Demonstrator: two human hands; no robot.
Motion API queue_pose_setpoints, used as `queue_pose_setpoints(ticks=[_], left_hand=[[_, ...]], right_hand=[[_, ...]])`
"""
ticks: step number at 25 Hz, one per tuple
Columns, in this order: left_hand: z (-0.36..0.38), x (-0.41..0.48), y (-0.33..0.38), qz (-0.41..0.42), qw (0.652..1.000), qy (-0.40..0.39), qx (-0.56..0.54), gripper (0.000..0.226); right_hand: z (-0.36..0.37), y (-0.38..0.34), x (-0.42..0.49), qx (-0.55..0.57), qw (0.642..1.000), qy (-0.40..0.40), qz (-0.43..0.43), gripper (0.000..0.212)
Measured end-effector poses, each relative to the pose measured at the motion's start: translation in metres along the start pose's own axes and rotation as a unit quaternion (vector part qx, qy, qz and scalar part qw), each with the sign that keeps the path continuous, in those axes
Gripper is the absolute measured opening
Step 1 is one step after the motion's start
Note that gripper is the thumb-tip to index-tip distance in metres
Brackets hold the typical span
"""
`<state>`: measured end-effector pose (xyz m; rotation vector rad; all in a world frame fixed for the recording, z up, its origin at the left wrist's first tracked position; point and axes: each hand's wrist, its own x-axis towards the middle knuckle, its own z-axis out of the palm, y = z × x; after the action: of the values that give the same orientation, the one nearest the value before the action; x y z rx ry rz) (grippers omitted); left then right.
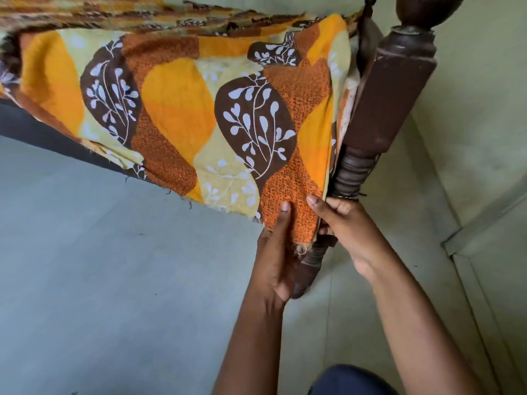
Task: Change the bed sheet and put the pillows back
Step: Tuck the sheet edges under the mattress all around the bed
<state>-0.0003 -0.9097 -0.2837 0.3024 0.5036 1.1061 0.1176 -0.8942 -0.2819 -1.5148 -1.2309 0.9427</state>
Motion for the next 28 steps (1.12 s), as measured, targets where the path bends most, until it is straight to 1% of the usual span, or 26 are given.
queue_pose_setpoints(ticks=[1, 2, 4, 5, 7, 9, 11, 13, 14, 16, 17, 18, 19, 20, 21, 22, 23, 24, 25, 26, 28], left_hand=[[0.007, 0.0, -0.001, -0.007, 1.0, -0.01, -0.017, 0.032], [0.014, -0.002, -0.003, -0.002, 1.0, -0.002, -0.024, 0.031], [0.017, -0.005, -0.009, 0.015, 0.999, 0.016, -0.036, 0.026], [0.017, -0.007, -0.011, 0.021, 0.999, 0.016, -0.033, 0.022], [0.016, -0.007, -0.012, 0.032, 0.999, 0.029, -0.016, 0.018], [0.016, -0.006, -0.014, 0.046, 0.997, 0.057, 0.032, 0.014], [0.012, -0.004, -0.015, 0.051, 0.991, 0.088, 0.082, 0.012], [0.0, -0.004, -0.012, 0.027, 0.985, 0.107, 0.131, 0.016], [-0.008, -0.005, -0.009, 0.01, 0.981, 0.12, 0.155, 0.013], [-0.027, -0.004, -0.003, -0.002, 0.962, 0.173, 0.211, 0.02], [-0.034, -0.004, 0.001, 0.033, 0.944, 0.225, 0.241, 0.022], [-0.036, -0.005, 0.007, 0.096, 0.919, 0.28, 0.26, 0.018], [-0.03, -0.007, 0.016, 0.166, 0.903, 0.298, 0.262, 0.012], [-0.02, -0.008, 0.025, 0.211, 0.899, 0.281, 0.26, 0.011], [-0.007, -0.007, 0.035, 0.222, 0.914, 0.242, 0.237, 0.015], [0.007, -0.004, 0.044, 0.195, 0.942, 0.191, 0.195, 0.018], [0.022, 0.0, 0.051, 0.141, 0.968, 0.144, 0.149, 0.022], [0.034, 0.003, 0.056, 0.09, 0.984, 0.111, 0.109, 0.03], [0.041, 0.006, 0.06, 0.051, 0.991, 0.091, 0.081, 0.04], [0.043, 0.008, 0.062, 0.032, 0.994, 0.083, 0.061, 0.05], [0.042, 0.014, 0.065, 0.022, 0.997, 0.072, 0.028, 0.063]], right_hand=[[-0.001, -0.001, -0.001, 0.008, 1.0, -0.001, 0.009, 0.045], [-0.003, -0.003, -0.005, 0.0, 1.0, 0.019, 0.006, 0.045], [-0.003, -0.006, -0.016, -0.091, 0.989, 0.103, -0.047, 0.027], [0.0, -0.011, -0.021, -0.143, 0.975, 0.142, -0.088, 0.026], [0.01, -0.024, -0.029, -0.215, 0.943, 0.201, -0.157, 0.047], [0.019, -0.037, -0.027, -0.241, 0.925, 0.237, -0.174, 0.057], [0.022, -0.042, -0.02, -0.258, 0.923, 0.238, -0.159, 0.06], [0.018, -0.04, -0.016, -0.264, 0.93, 0.212, -0.141, 0.061], [0.015, -0.037, -0.014, -0.262, 0.935, 0.198, -0.133, 0.061], [0.009, -0.033, -0.011, -0.263, 0.939, 0.184, -0.125, 0.06], [0.007, -0.032, -0.009, -0.263, 0.939, 0.183, -0.127, 0.06], [0.006, -0.031, -0.007, -0.262, 0.939, 0.184, -0.129, 0.06], [0.005, -0.03, -0.005, -0.26, 0.939, 0.184, -0.131, 0.06], [0.005, -0.029, -0.003, -0.261, 0.938, 0.187, -0.135, 0.059], [0.005, -0.026, 0.0, -0.261, 0.936, 0.192, -0.14, 0.059], [0.005, -0.024, 0.002, -0.257, 0.935, 0.198, -0.144, 0.058], [0.005, -0.021, 0.005, -0.25, 0.935, 0.204, -0.144, 0.057], [0.005, -0.019, 0.009, -0.245, 0.936, 0.21, -0.139, 0.055], [0.005, -0.018, 0.012, -0.242, 0.937, 0.215, -0.131, 0.054], [0.005, -0.018, 0.014, -0.243, 0.937, 0.218, -0.126, 0.053], [0.005, -0.018, 0.016, -0.248, 0.934, 0.221, -0.131, 0.052]])
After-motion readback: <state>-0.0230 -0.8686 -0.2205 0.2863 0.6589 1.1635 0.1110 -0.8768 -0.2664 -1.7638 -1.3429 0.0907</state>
